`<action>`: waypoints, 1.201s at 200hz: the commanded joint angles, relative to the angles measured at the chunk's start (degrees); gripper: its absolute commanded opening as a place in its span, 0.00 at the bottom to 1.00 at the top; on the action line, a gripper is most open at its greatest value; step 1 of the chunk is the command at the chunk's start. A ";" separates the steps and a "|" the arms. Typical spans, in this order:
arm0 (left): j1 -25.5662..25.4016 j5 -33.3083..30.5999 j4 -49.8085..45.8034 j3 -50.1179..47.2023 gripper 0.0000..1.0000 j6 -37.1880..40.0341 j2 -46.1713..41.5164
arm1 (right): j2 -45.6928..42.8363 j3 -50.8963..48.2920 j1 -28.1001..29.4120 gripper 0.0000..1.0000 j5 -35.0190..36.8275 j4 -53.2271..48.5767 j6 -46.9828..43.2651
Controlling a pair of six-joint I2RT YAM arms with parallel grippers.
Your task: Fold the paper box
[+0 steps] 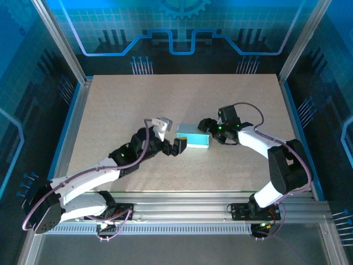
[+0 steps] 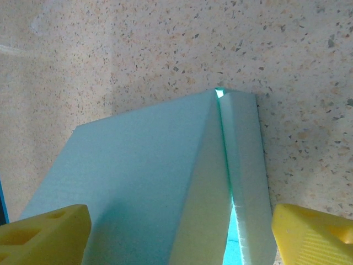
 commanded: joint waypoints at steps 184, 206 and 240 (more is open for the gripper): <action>15.75 19.99 -13.37 17.88 0.53 -20.64 33.23 | -0.11 -2.31 -0.89 0.86 -2.41 1.25 -2.43; 15.77 20.00 -12.54 16.60 0.49 -20.64 34.31 | -0.13 -2.92 -0.96 0.86 -2.15 1.03 -2.78; 15.76 19.81 -11.00 14.74 0.46 -20.85 35.73 | -0.11 -4.61 -1.40 0.85 -1.59 1.09 -3.55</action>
